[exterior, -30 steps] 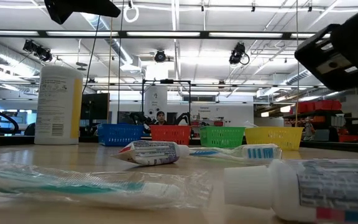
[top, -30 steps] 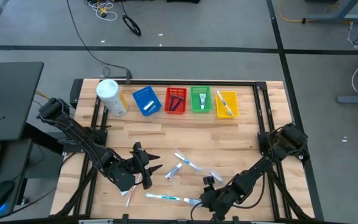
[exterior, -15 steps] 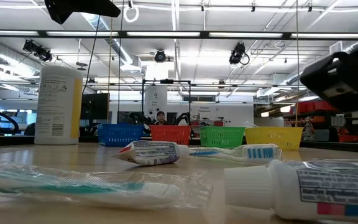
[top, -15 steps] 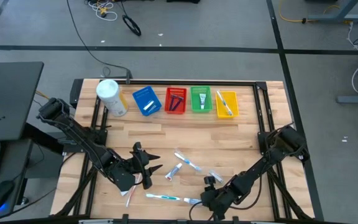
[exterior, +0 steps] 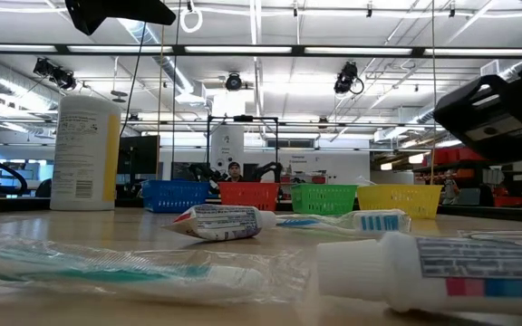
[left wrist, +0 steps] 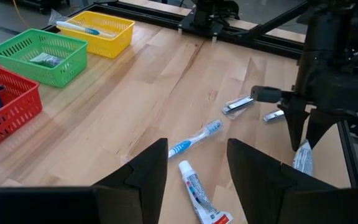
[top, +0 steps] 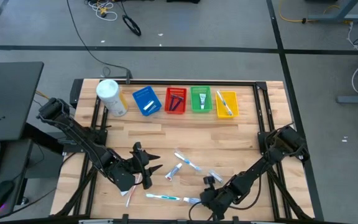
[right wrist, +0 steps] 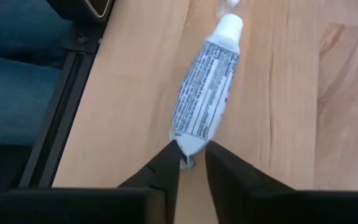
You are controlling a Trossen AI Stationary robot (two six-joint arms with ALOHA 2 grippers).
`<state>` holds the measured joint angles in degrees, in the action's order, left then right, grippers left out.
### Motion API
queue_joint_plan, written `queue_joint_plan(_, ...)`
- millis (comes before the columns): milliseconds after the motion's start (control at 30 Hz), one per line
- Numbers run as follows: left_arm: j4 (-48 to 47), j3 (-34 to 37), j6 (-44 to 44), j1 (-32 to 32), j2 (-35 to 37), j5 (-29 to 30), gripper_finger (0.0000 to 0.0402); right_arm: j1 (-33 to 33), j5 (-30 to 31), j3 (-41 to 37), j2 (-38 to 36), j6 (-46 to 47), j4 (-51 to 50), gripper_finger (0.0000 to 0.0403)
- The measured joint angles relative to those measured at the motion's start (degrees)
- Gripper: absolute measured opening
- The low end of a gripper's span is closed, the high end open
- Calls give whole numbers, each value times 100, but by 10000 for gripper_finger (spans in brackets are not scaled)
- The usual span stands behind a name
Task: Pick & Place Travel size toiletries
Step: Put the white toothpaste into the green basket
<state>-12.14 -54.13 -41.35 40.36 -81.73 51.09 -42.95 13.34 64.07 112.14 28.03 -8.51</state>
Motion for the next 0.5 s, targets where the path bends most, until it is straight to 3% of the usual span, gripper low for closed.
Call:
queue_joint_plan(300,-1,0,11,0,0,3,176,97,69,0,0,-201,0,10)
queue_joint_plan(500,0,0,19,0,0,17,176,102,404,0,2,-260,-1,3)
